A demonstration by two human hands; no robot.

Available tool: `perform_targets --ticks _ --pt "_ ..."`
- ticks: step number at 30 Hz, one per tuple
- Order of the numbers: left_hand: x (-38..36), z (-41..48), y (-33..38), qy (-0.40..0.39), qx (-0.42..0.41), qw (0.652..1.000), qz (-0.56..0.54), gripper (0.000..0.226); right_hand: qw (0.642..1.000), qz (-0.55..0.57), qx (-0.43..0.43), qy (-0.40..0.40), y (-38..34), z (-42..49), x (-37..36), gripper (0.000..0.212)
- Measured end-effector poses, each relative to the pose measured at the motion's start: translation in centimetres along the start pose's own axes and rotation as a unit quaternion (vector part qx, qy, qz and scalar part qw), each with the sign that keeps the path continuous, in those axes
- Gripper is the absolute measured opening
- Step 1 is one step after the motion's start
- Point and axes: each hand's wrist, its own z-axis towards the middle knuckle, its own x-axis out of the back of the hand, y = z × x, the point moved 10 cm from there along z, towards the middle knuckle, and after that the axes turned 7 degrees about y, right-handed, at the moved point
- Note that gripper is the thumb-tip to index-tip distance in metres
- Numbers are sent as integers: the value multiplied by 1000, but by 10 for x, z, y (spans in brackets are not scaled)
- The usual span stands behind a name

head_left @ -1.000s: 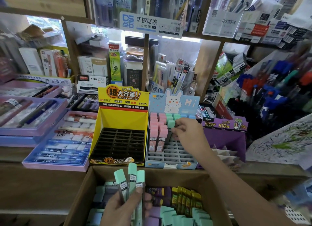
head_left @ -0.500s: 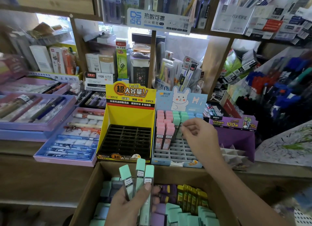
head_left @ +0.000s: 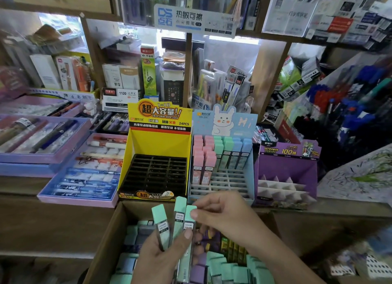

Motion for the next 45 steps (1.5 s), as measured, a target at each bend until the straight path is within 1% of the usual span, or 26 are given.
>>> perform_targets --ticks 4,7,9,12,15,17,19,23,28,33,38,42,45 --pt "-2 0 -1 -1 3 1000 8 37 1000 27 -14 -4 3 0 0 11" --pt "1 1 -2 14 3 1000 22 35 998 57 -21 12 3 2 11 10" --pt "2 1 -5 25 17 999 19 30 997 71 -15 33 -2 4 24 11" --pt "1 0 -10 24 43 999 -14 35 995 67 21 73 -18 7 51 10" --pt "0 0 -11 18 53 998 -12 30 988 47 59 133 -35 9 83 10" --pt "2 0 -10 22 46 999 2 26 980 22 97 172 -49 10 102 13" --pt "4 -1 -7 19 37 999 17 26 969 -14 136 207 -62 12 116 17" --pt "6 0 -7 22 49 999 8 27 950 -68 173 251 -77 21 132 15" --pt "6 1 -7 27 61 998 5 27 940 -118 193 256 -80 32 134 10" --pt "7 2 -8 32 64 997 9 25 938 -160 195 237 -73 41 128 12" --pt "6 5 -11 28 63 997 19 25 931 -187 207 236 -73 45 129 12" --pt "6 8 -14 20 67 997 15 24 928 -192 215 234 -74 48 128 15" --pt "6 9 -15 13 68 998 4 23 937 -181 207 218 -70 53 128 22"
